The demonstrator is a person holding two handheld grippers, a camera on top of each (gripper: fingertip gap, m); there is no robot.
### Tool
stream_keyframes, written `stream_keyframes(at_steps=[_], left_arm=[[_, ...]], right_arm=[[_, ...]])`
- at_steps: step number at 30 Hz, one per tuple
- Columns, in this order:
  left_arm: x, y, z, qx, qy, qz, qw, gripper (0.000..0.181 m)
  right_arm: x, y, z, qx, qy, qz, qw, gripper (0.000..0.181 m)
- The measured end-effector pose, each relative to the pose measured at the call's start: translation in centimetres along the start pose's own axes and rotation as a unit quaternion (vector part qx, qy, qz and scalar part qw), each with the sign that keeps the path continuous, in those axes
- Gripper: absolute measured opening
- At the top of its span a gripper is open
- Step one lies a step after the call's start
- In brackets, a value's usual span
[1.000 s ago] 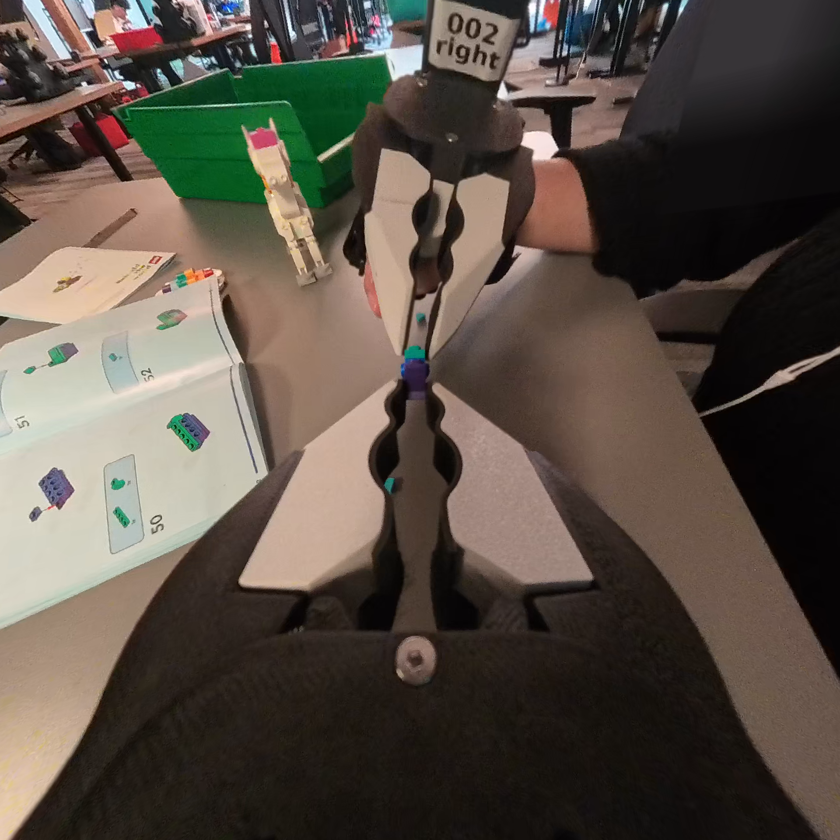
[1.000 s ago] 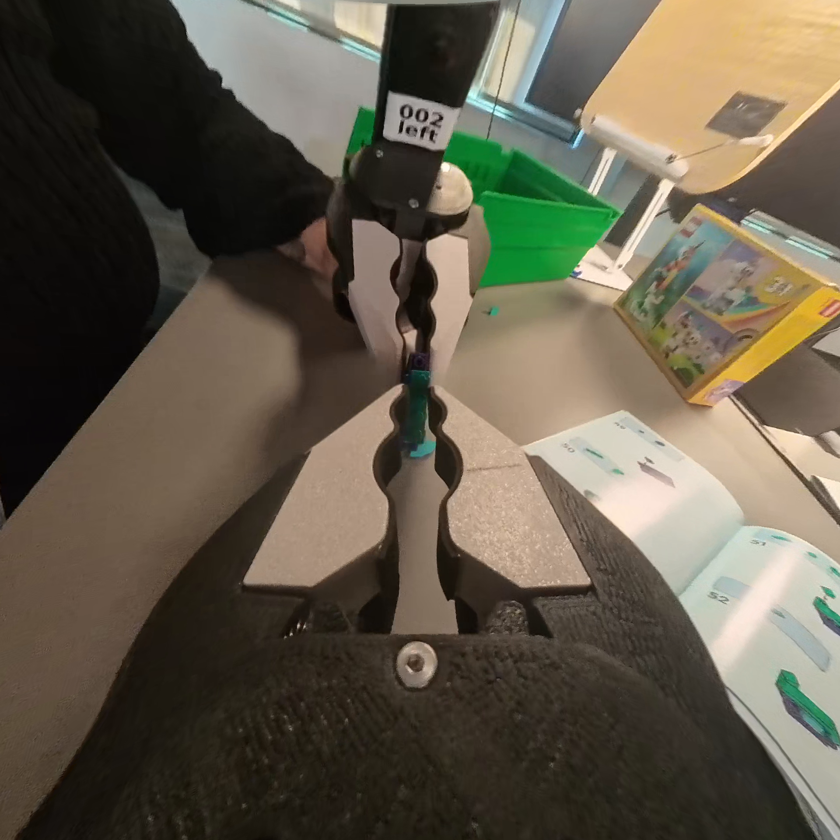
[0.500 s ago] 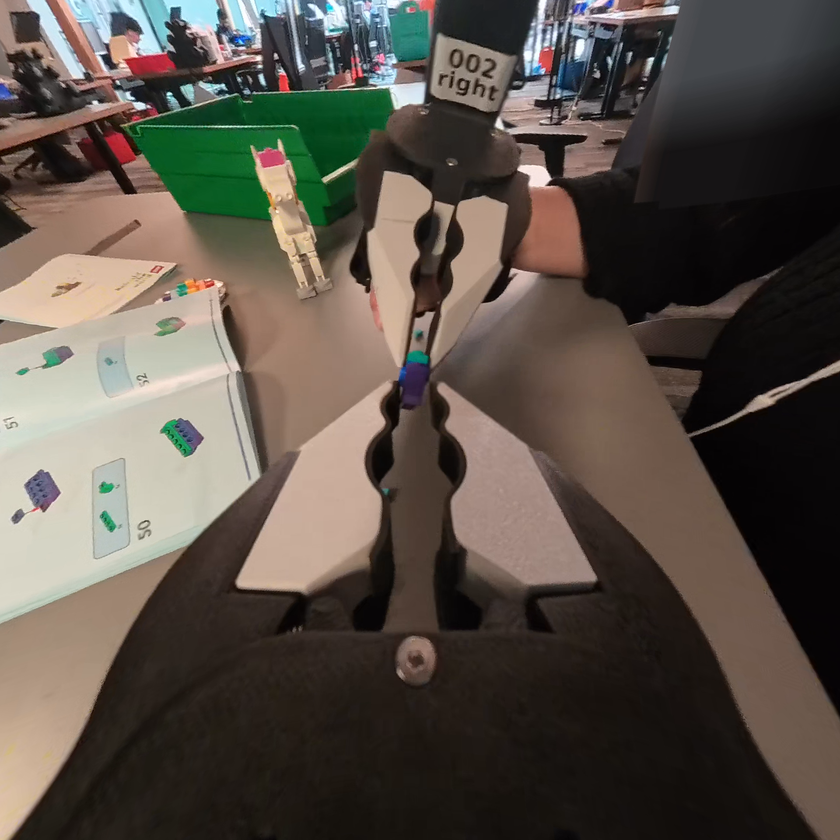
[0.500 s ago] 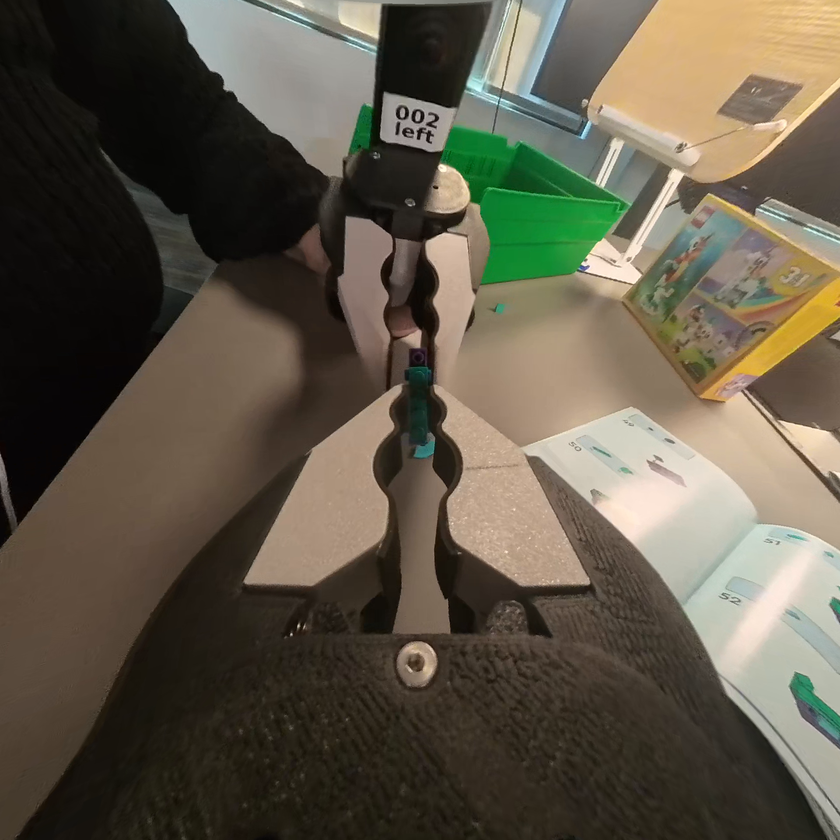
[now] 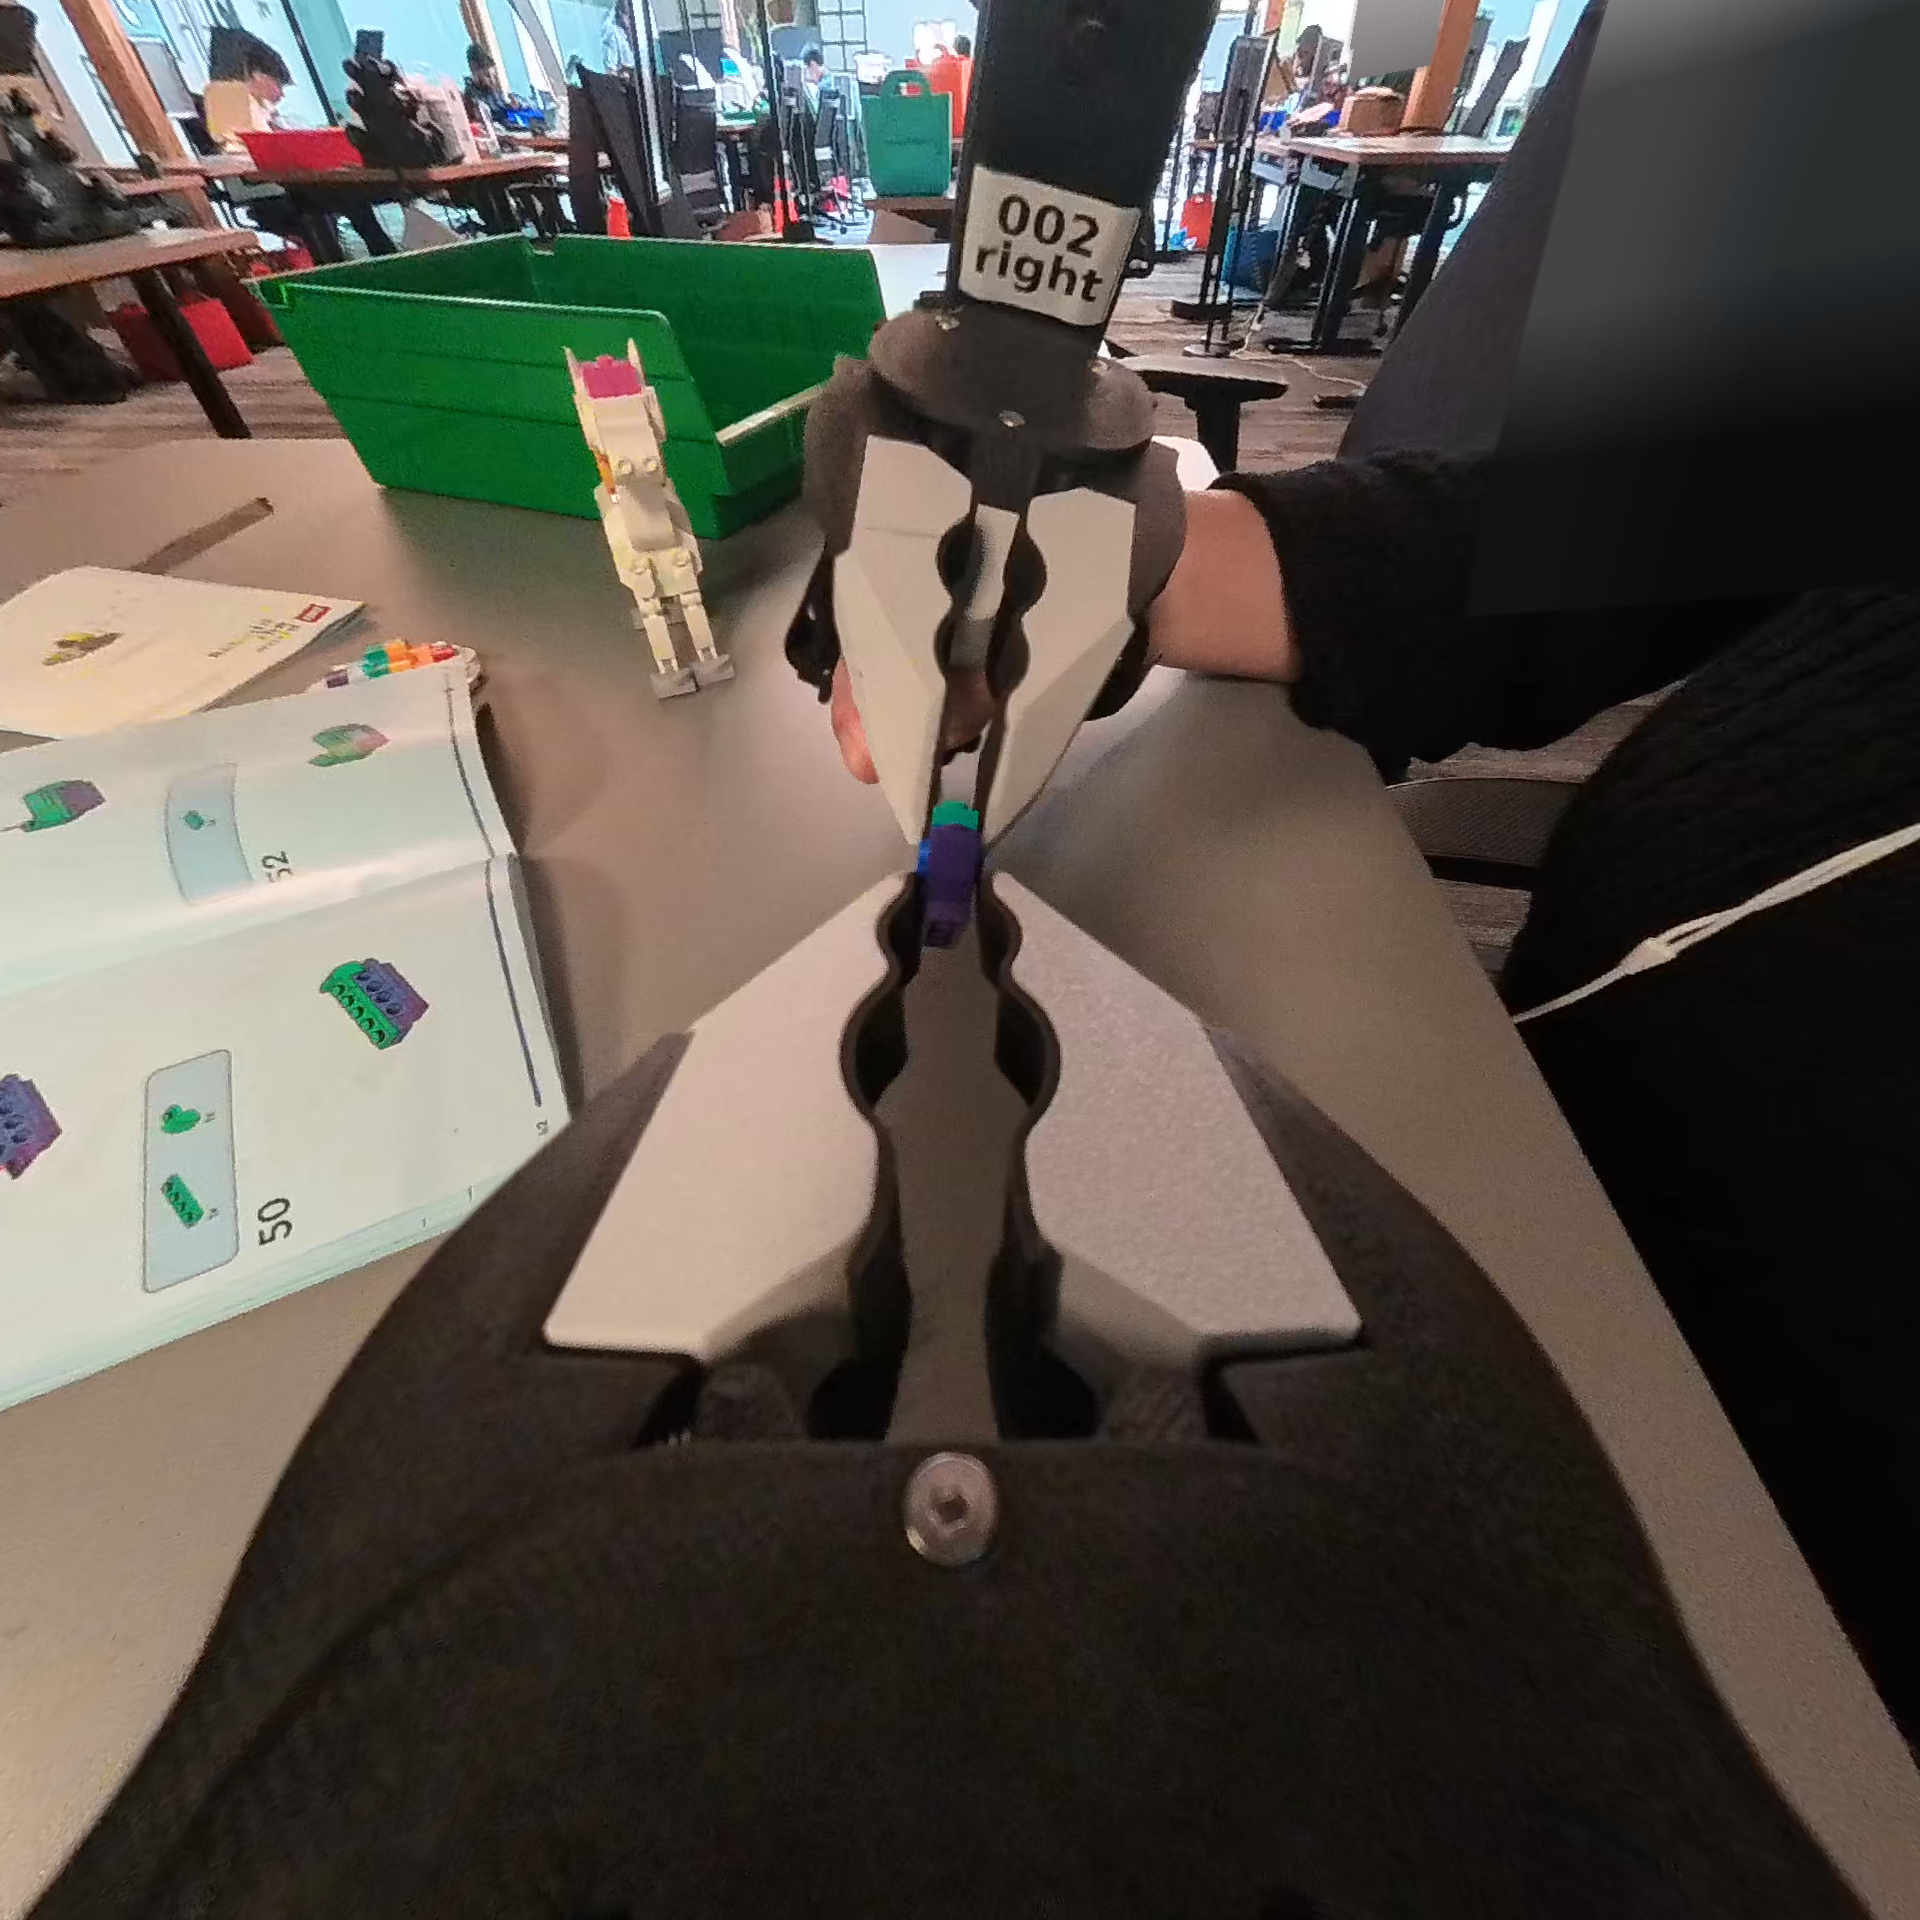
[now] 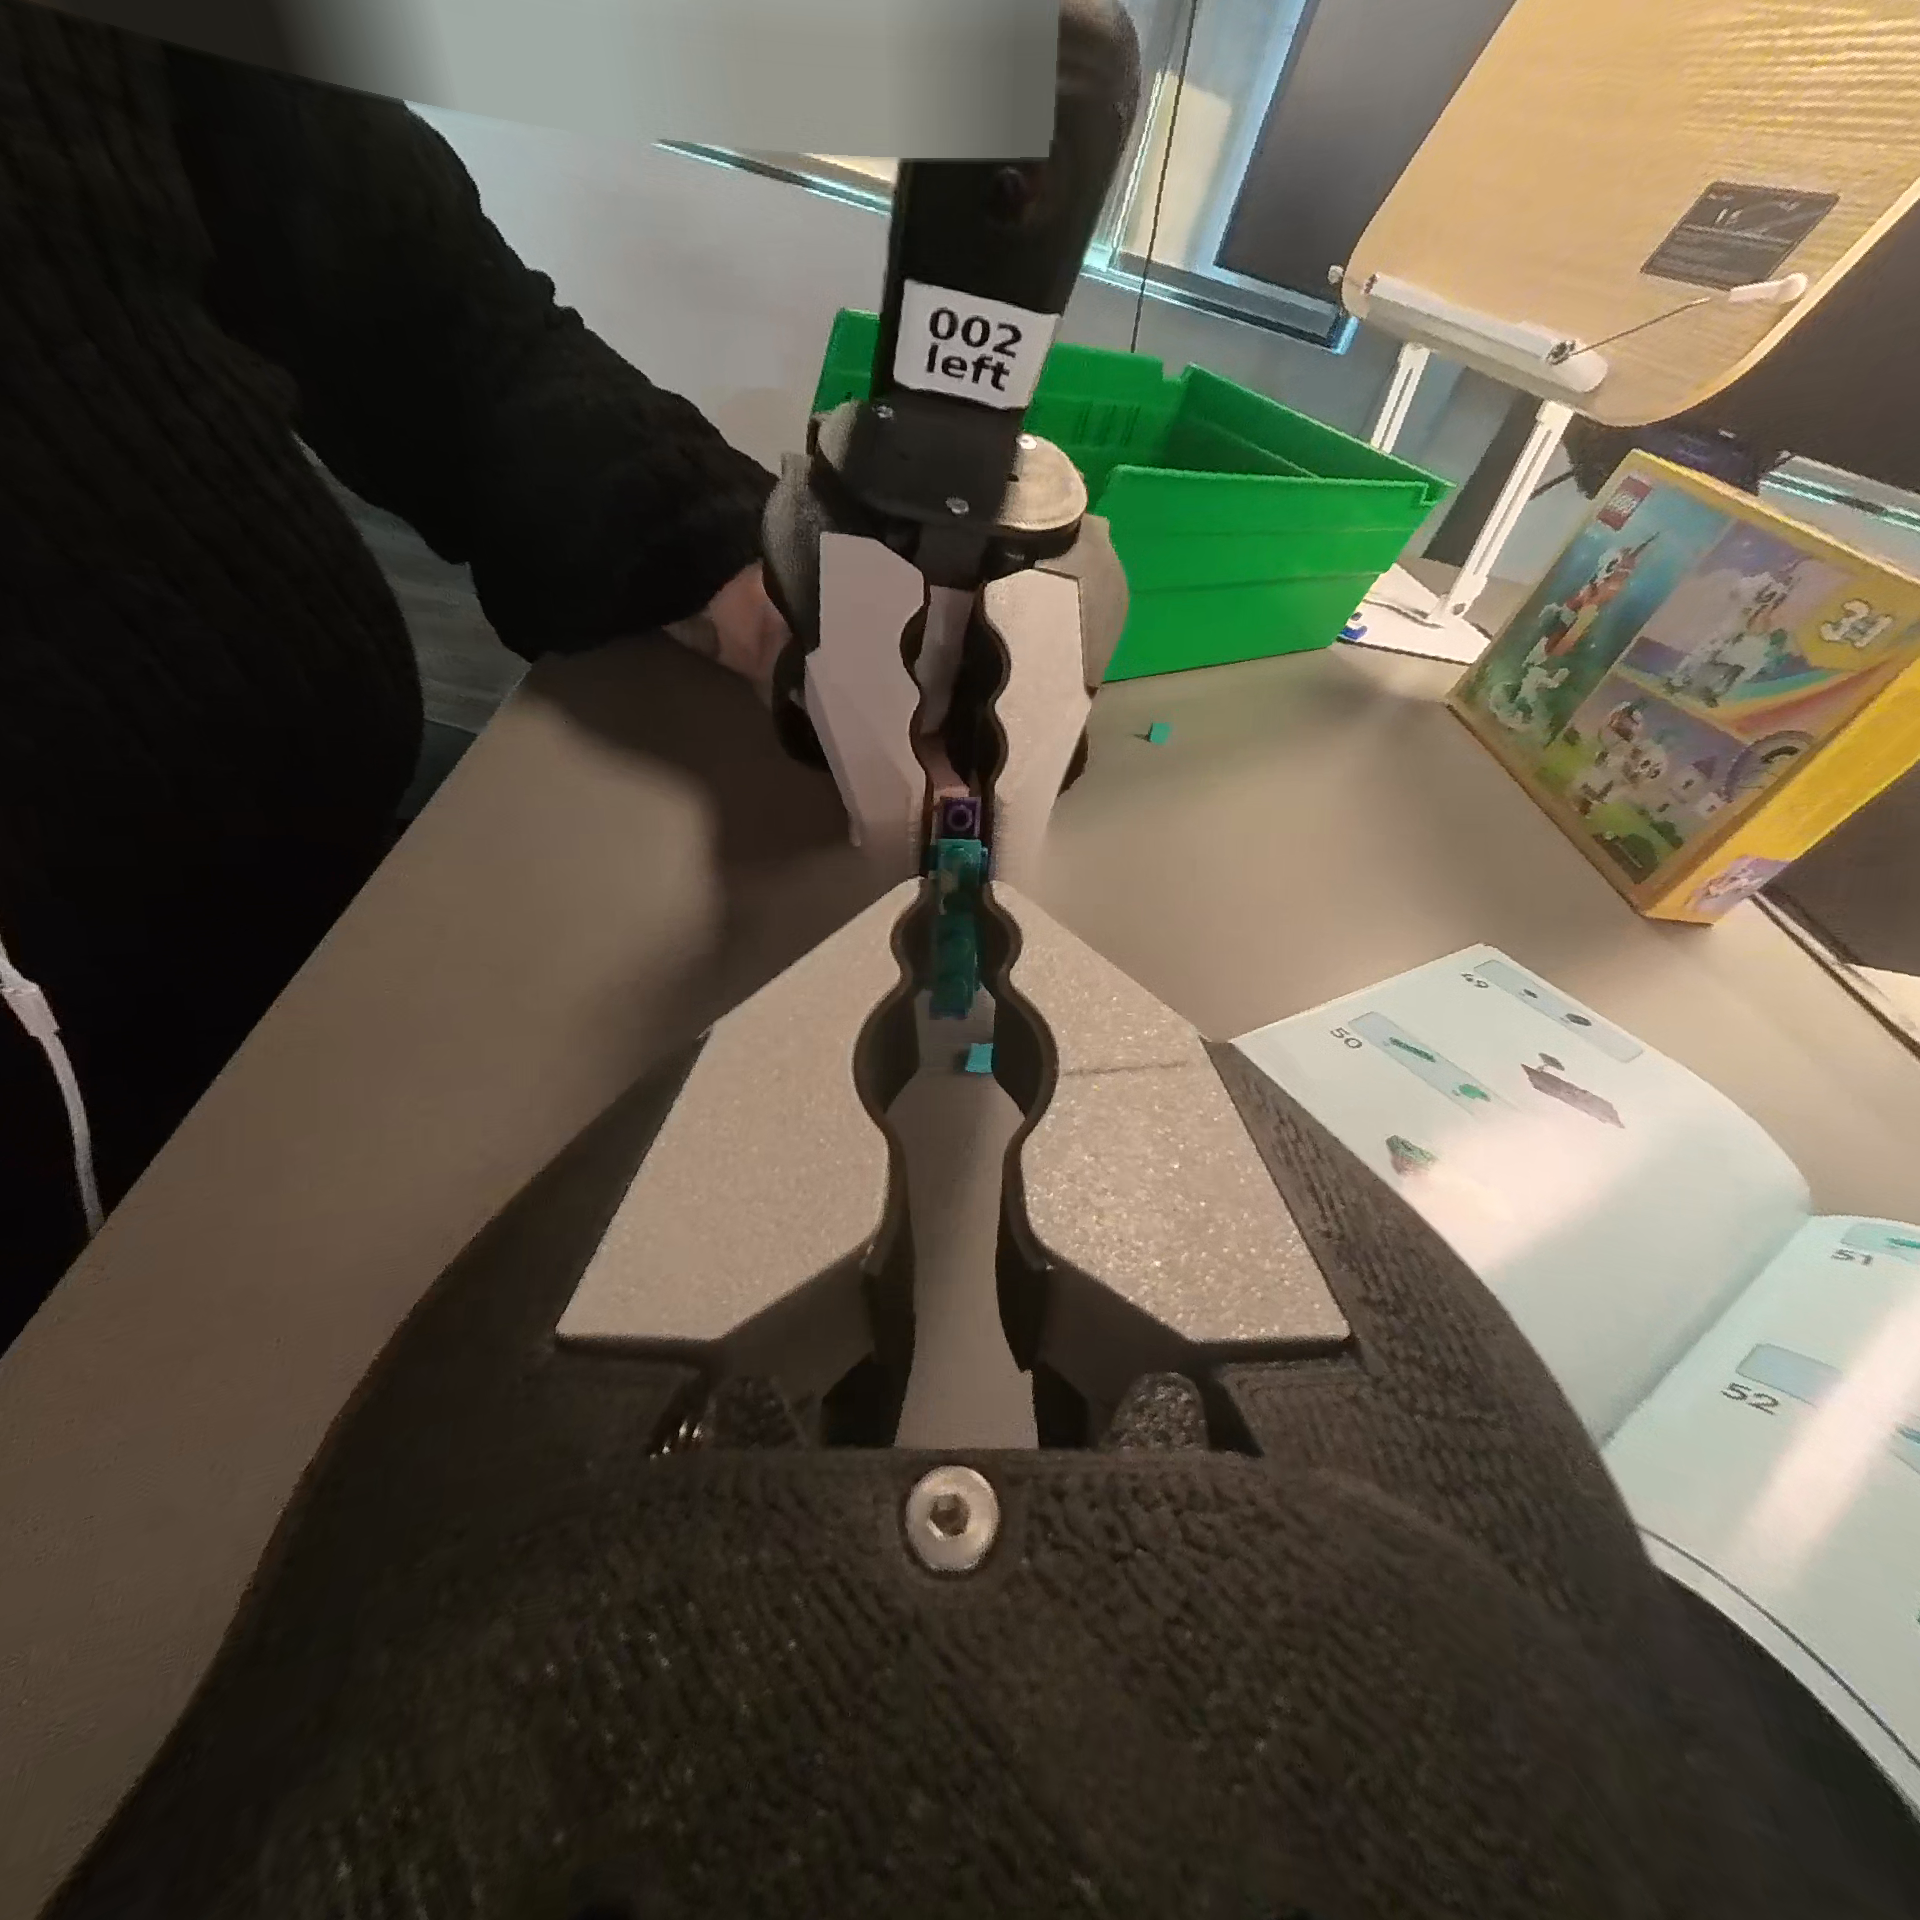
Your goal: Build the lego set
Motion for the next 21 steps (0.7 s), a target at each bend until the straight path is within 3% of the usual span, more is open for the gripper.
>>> stream_keyframes(at_steps=[21], left_arm=[[0.29,0.30,-0.22,-0.018,-0.012,0.022,1.000,0.009]], right_arm=[[-0.25,0.29,0.47,0.004,-0.006,-0.001,1.000,0.005]])
Point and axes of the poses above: each gripper's, where its closed fingertips meet, z out along the fingers, y out of its underside, x = y × z across the jaws, the point moved 9 cm from there along -z, back along the fingers, and after that the axes turned 11 degrees about -x, right-handed, at the moved point
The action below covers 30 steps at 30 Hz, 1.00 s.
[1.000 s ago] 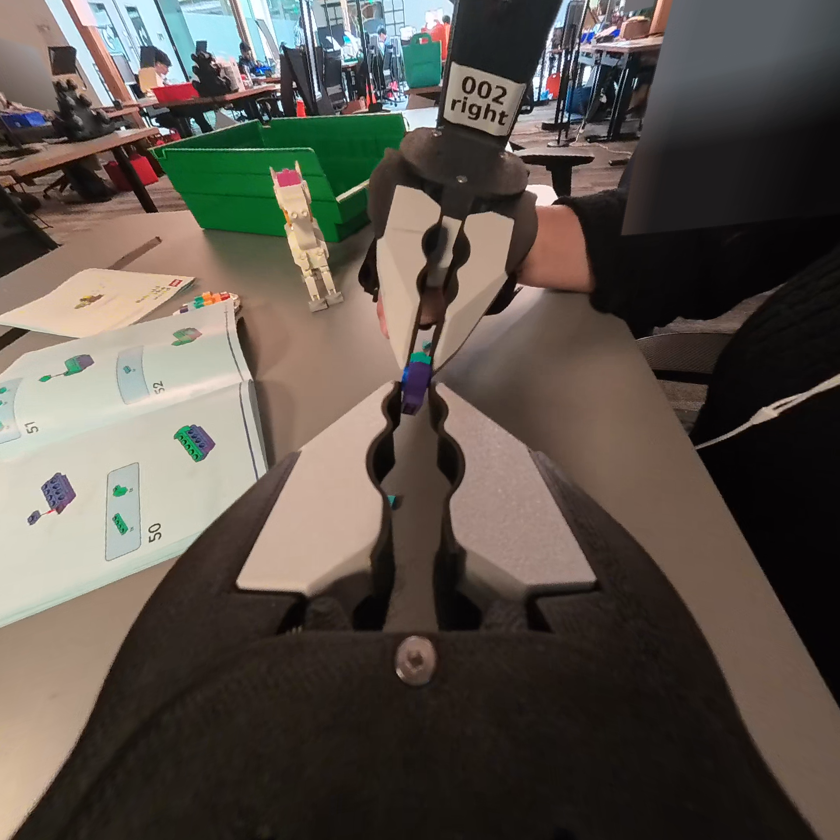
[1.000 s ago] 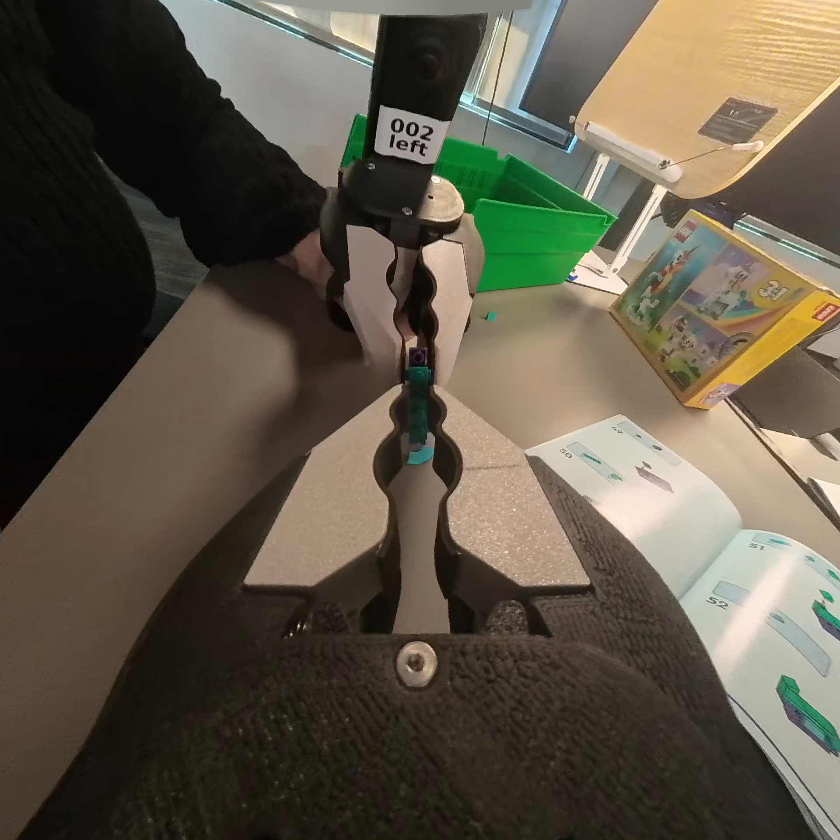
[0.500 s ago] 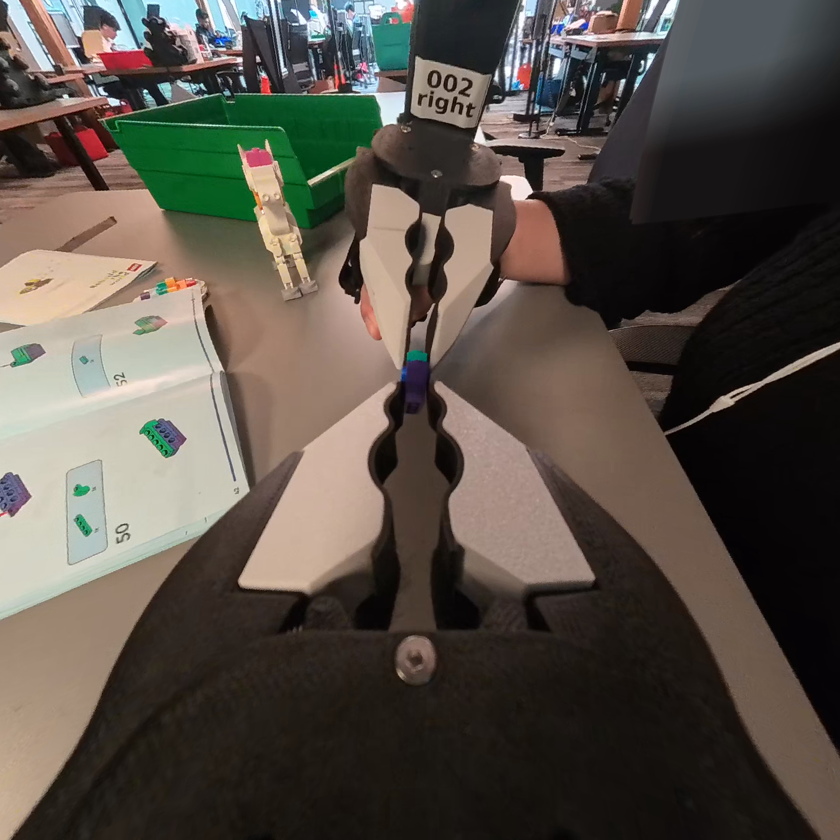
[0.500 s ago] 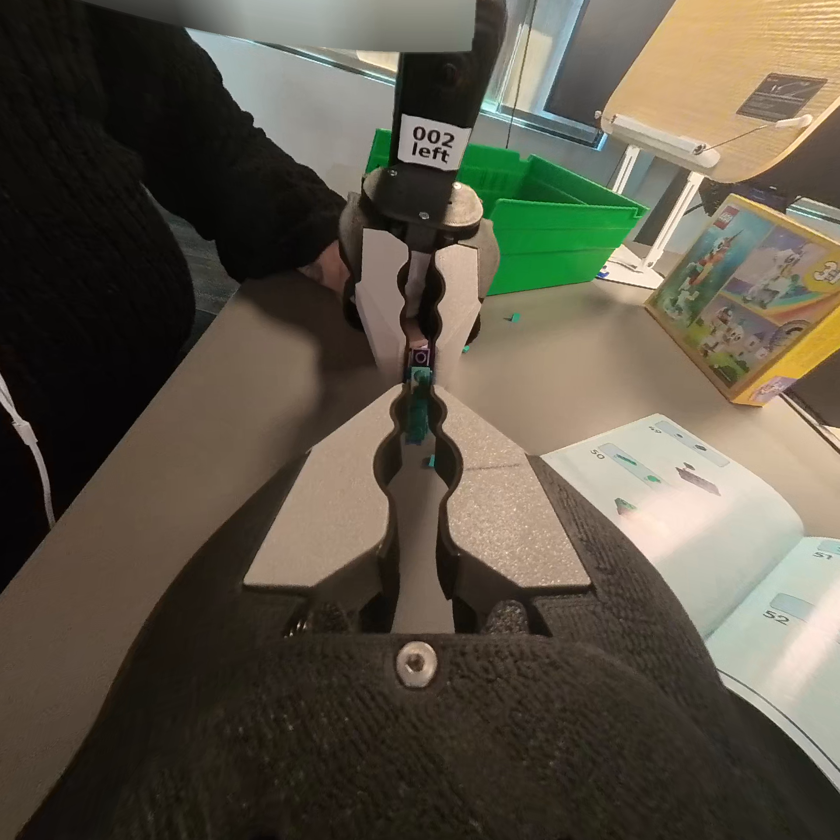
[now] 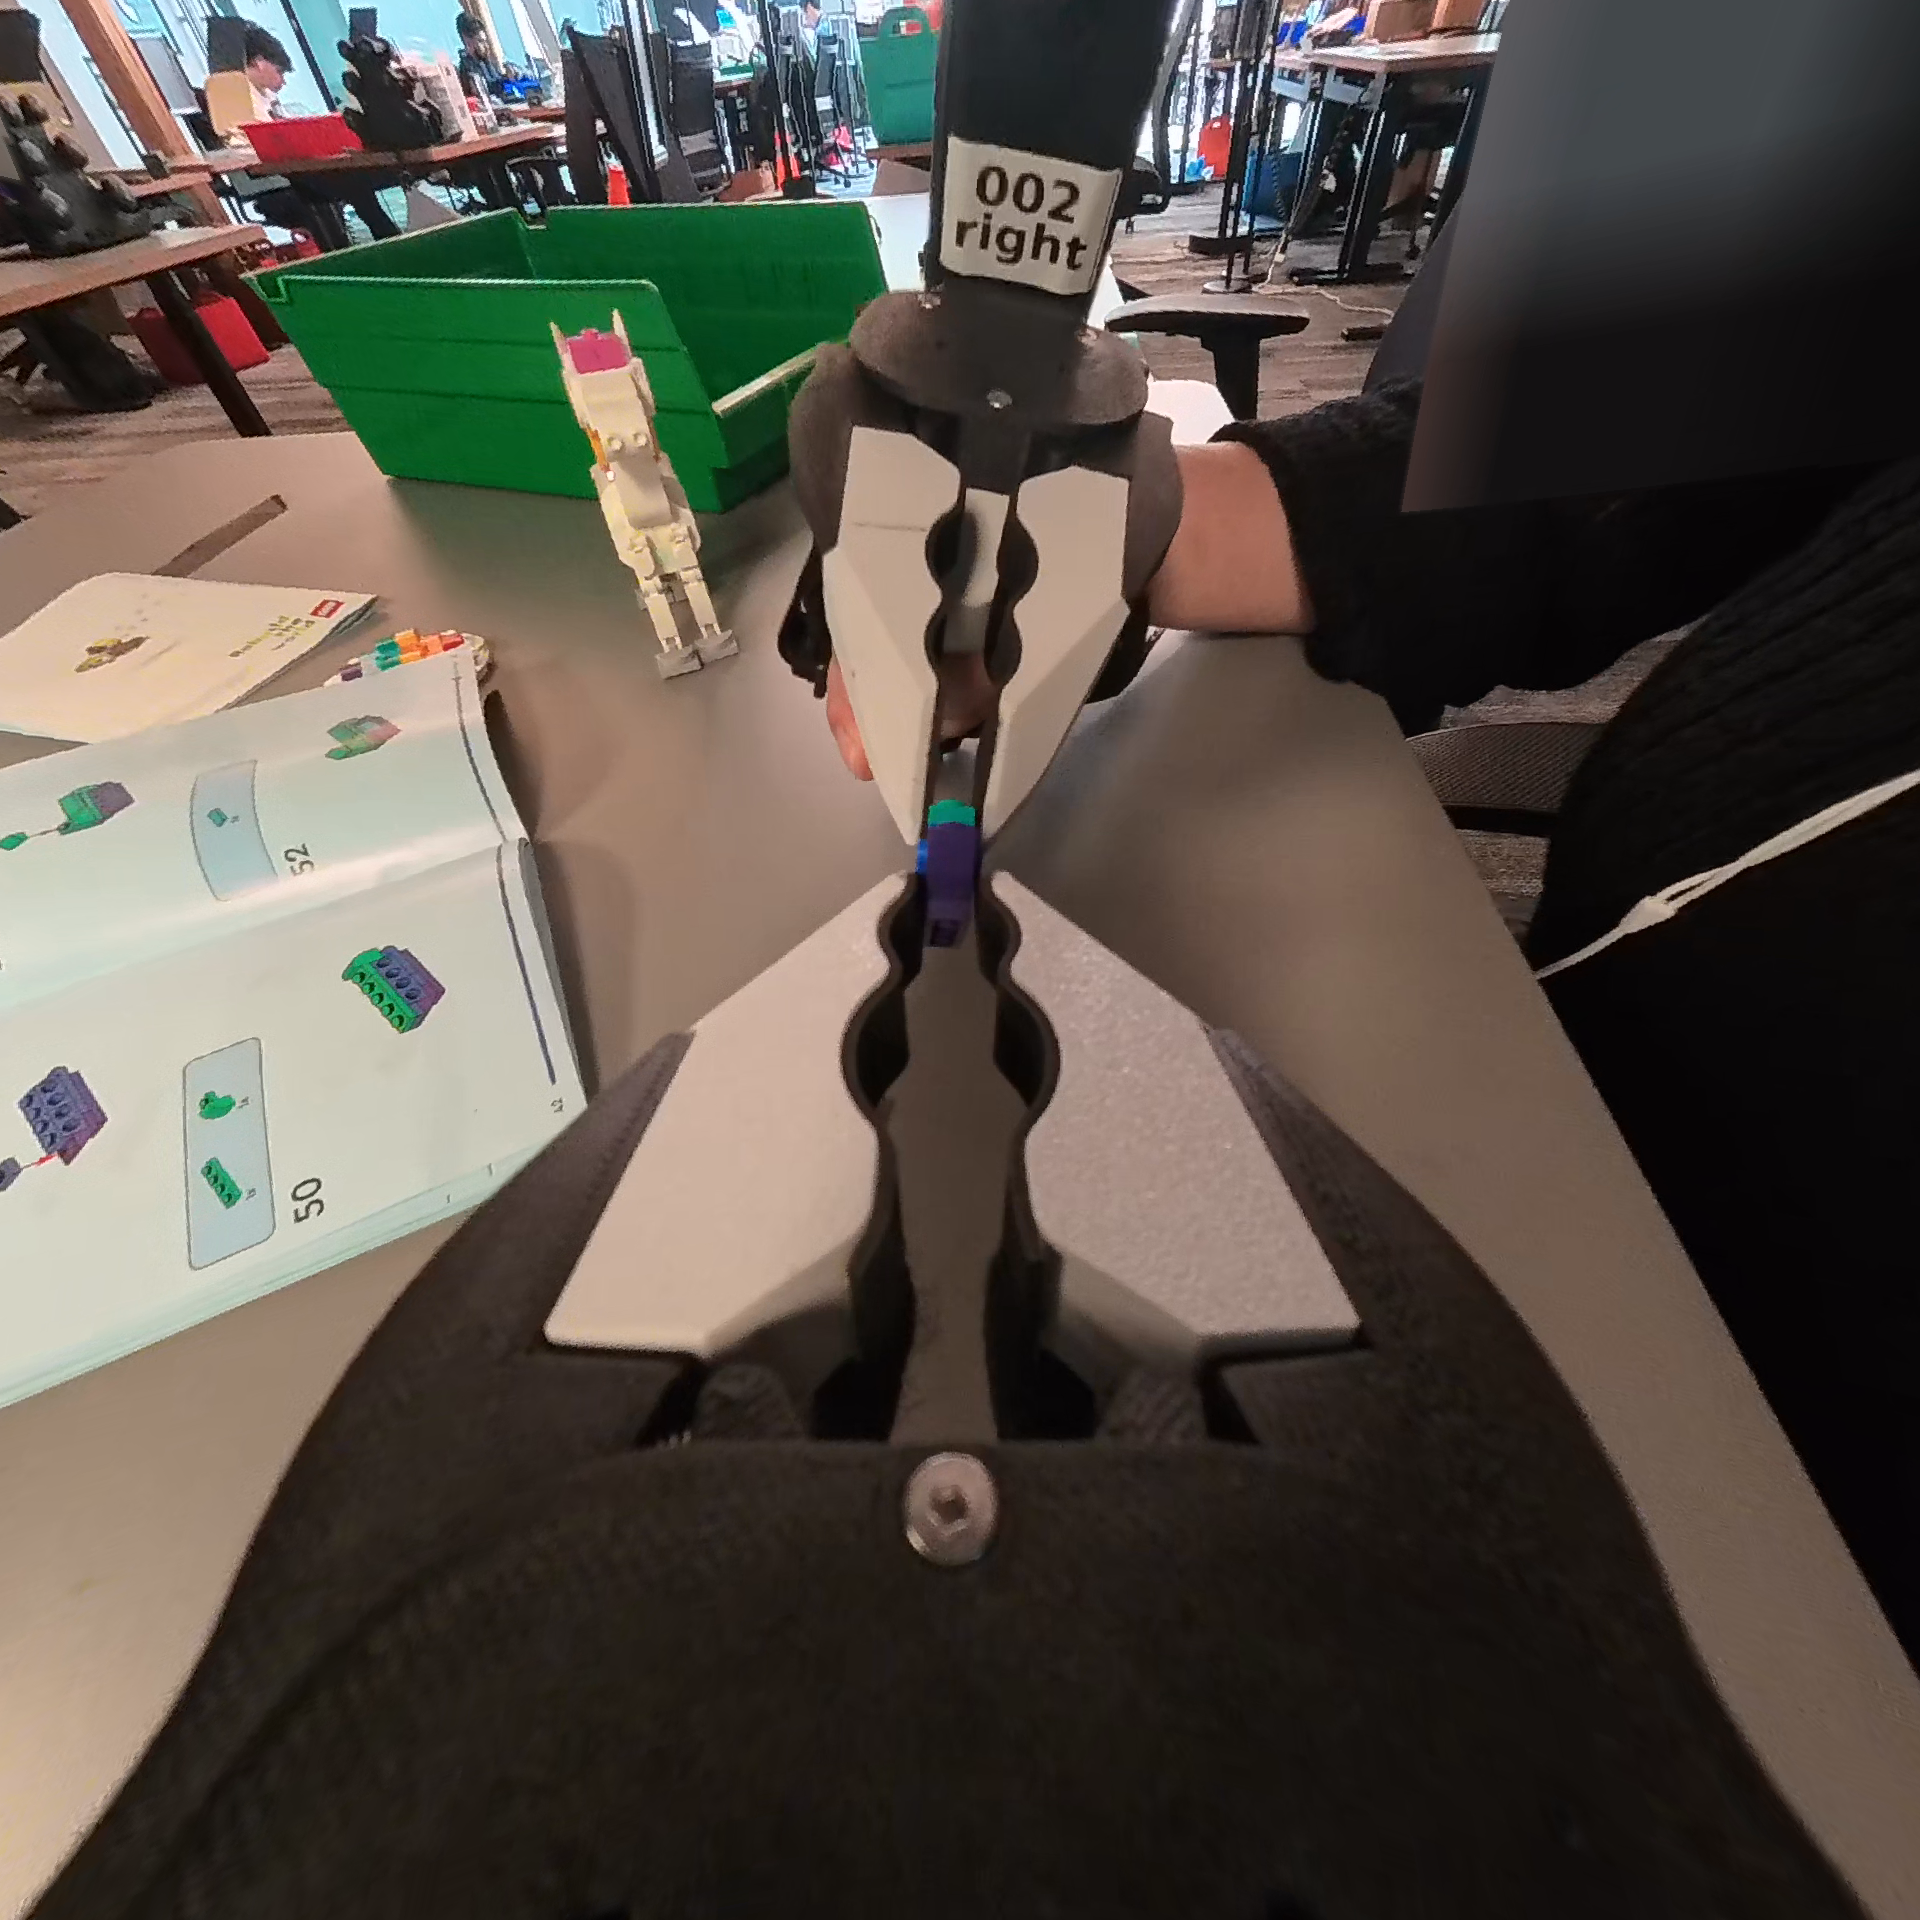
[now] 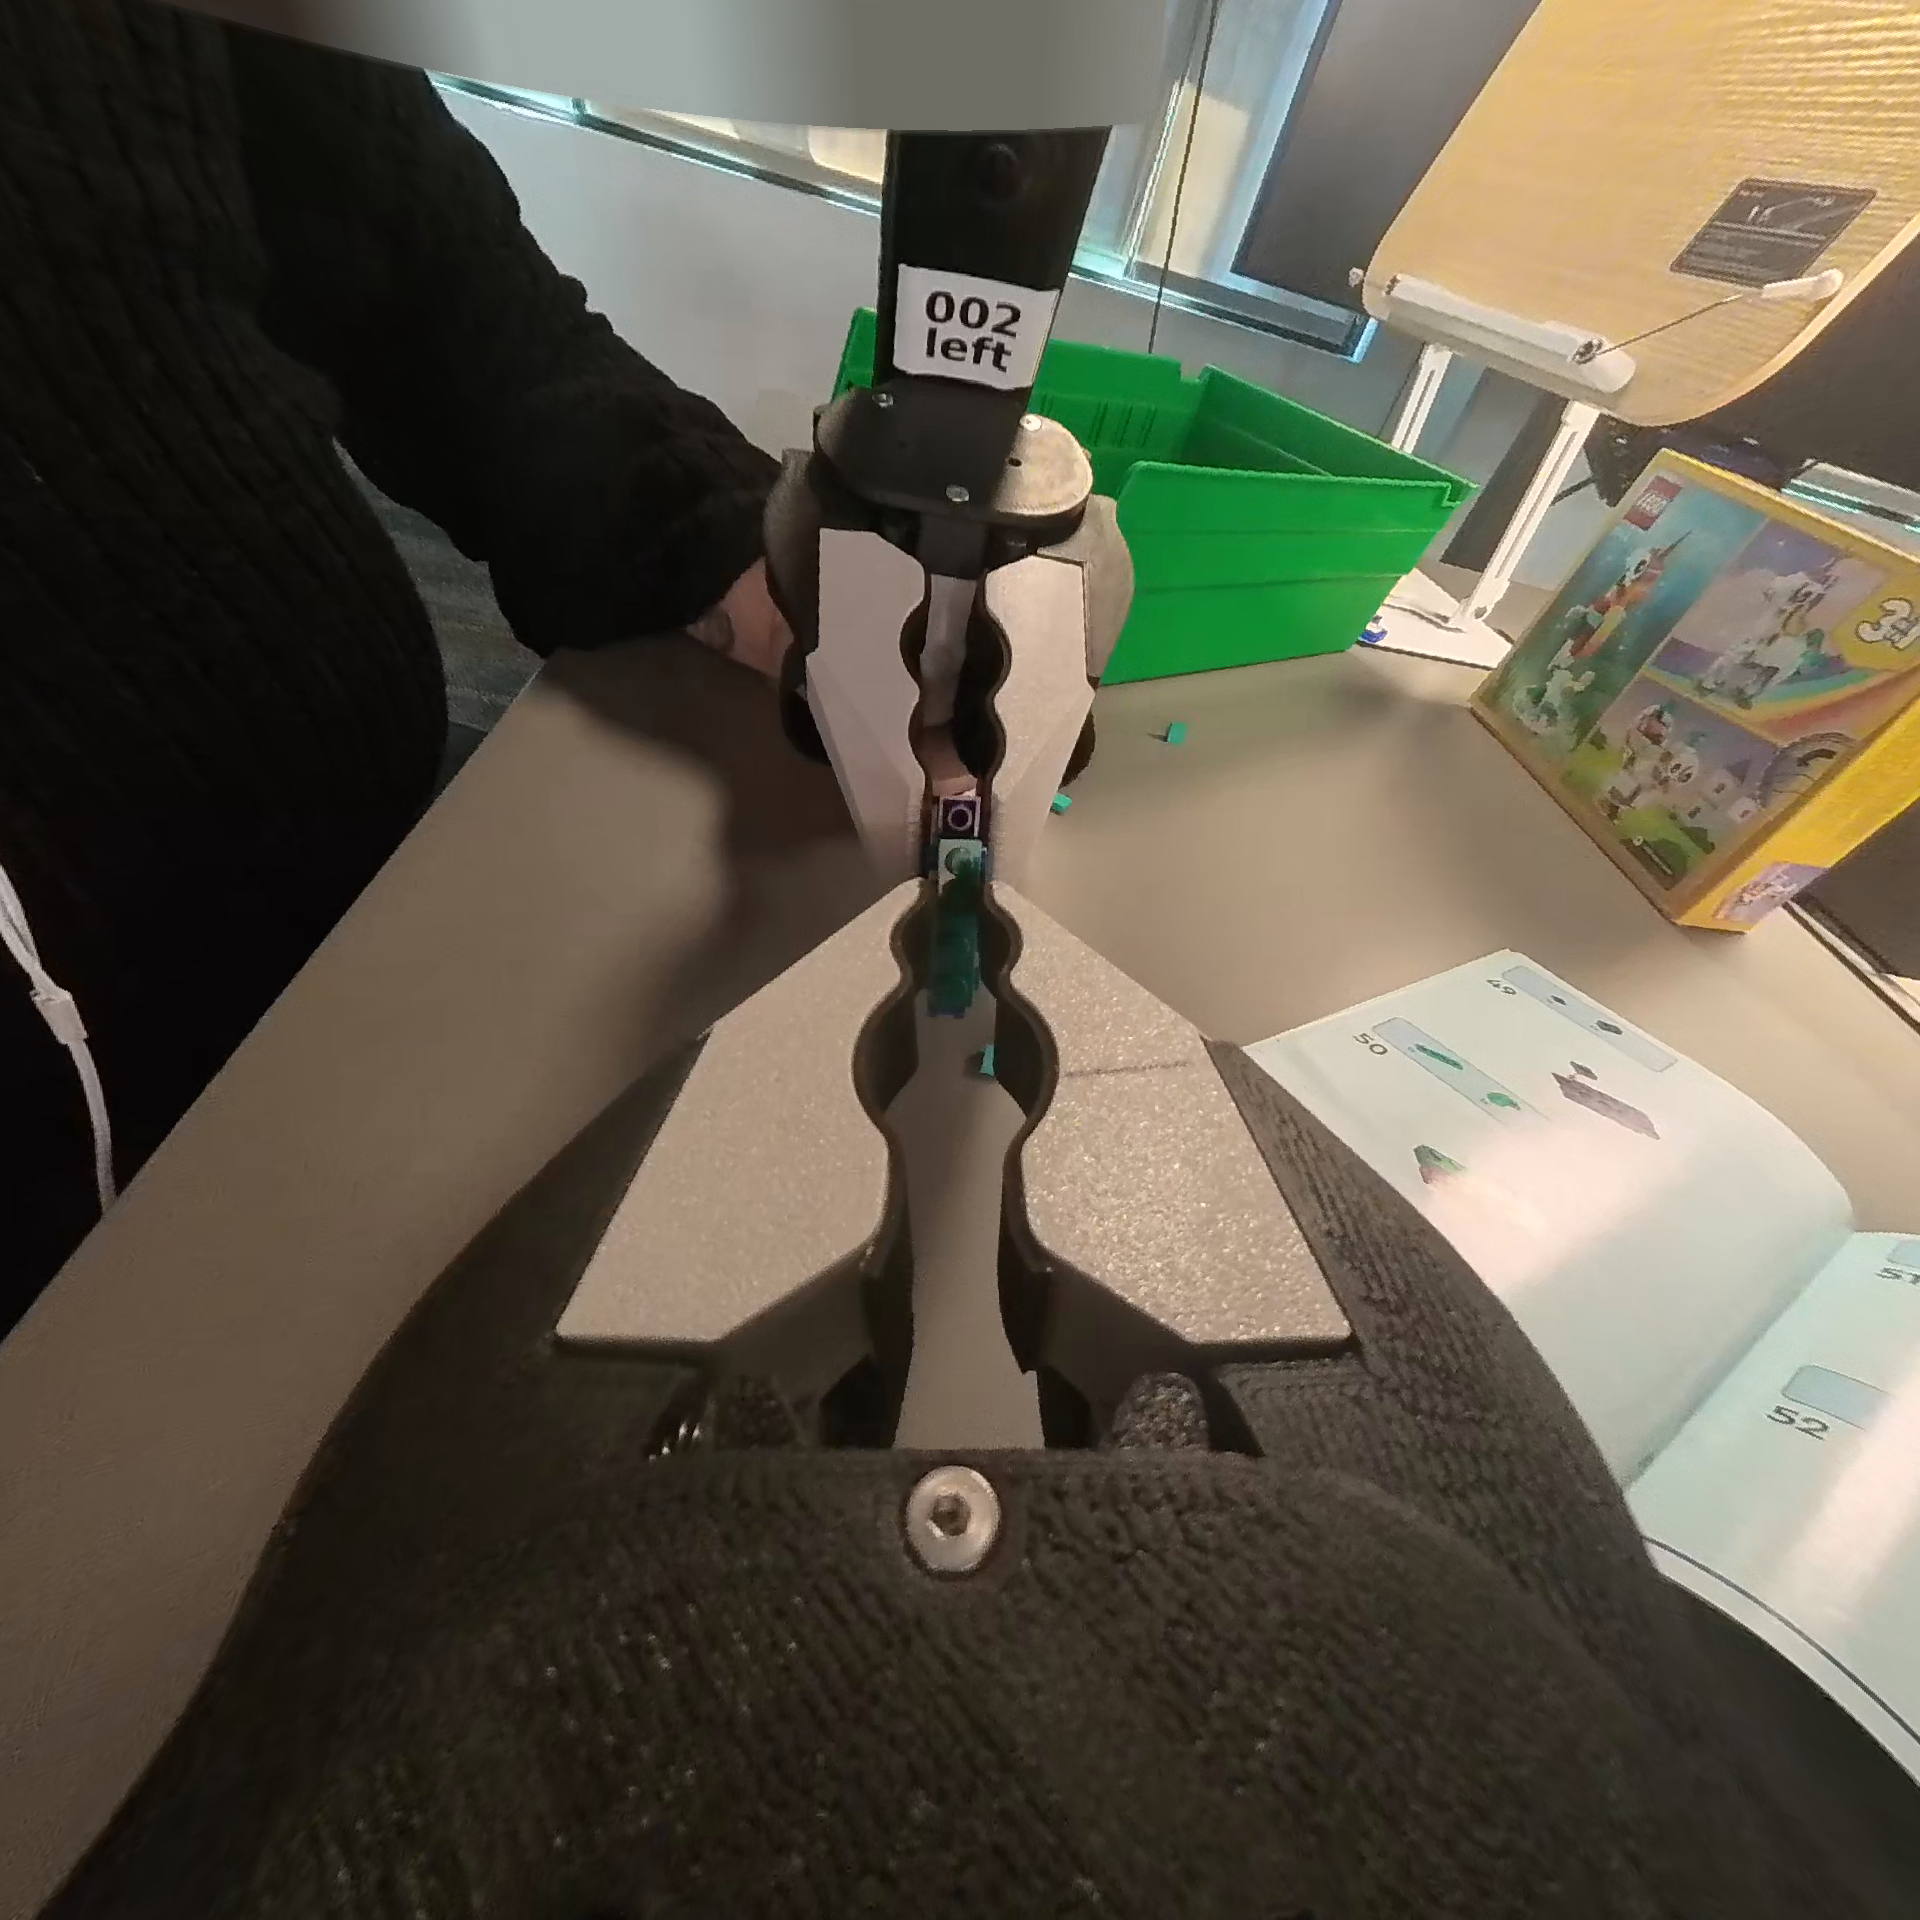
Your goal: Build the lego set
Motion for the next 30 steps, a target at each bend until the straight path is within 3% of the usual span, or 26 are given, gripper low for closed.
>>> stream_keyframes(at_steps=[30], left_arm=[[0.05,0.16,-0.33,0.000,-0.019,0.014,1.000,0.009]], right_arm=[[-0.06,-0.08,0.24,0.004,0.005,0.002,1.000,0.005]])
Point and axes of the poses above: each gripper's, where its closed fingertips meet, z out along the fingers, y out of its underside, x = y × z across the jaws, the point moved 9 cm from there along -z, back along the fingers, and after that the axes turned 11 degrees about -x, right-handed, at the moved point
